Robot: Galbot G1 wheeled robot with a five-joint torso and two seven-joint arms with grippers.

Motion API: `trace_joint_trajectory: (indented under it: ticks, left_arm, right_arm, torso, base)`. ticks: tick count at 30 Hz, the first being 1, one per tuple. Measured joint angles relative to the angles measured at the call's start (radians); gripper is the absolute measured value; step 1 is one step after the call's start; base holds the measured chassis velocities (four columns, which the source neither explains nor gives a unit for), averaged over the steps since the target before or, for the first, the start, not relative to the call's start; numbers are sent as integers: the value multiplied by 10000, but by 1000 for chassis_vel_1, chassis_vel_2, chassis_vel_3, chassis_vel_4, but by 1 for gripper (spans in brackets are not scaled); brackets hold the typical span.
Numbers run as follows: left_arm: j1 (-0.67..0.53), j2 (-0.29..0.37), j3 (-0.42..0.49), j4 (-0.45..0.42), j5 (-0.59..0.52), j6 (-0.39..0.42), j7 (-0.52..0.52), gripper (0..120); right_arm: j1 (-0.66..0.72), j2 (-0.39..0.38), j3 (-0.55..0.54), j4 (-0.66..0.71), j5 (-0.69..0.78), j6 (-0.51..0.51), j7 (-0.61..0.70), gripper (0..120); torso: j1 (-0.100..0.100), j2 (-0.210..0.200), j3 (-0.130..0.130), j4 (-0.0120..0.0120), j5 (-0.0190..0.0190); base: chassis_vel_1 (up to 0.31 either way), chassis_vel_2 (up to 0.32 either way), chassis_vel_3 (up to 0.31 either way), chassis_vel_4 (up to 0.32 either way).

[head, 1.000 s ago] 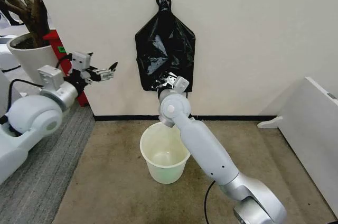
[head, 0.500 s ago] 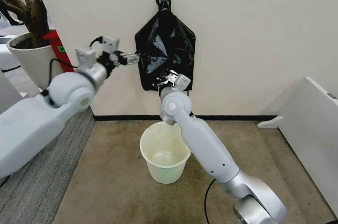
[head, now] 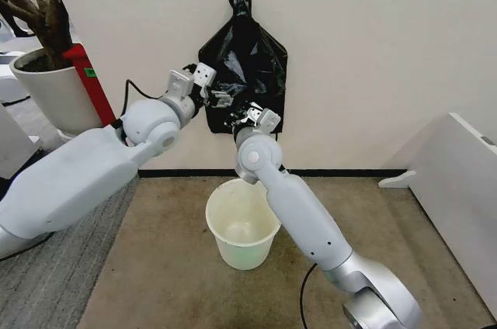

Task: Place the garbage bag over the trash bin.

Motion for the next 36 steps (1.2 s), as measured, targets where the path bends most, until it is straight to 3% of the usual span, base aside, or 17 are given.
trace_joint_trajectory:
  ticks: [21,30,36]
  left_arm:
    - [-533,-913,78,1185,671,643,67,100]
    - [-638,-988,166,727,650,1164,206,100]
    - [-706,-1179,332,984,774,1251,187,100]
  right_arm:
    - [-174,18,-6,204,-63,128,-147,0]
    - [-158,-23,21,209,-63,146,-199,0]
    - [-203,-107,24,298,-53,149,-199,0]
  torso:
    - [0,0,1,1,-1]
    - [0,0,0,1,1]
    - [0,2,0,2,-2]
  base:
    - [0,0,0,0]
    - [0,0,0,0]
    - [0,0,0,0]
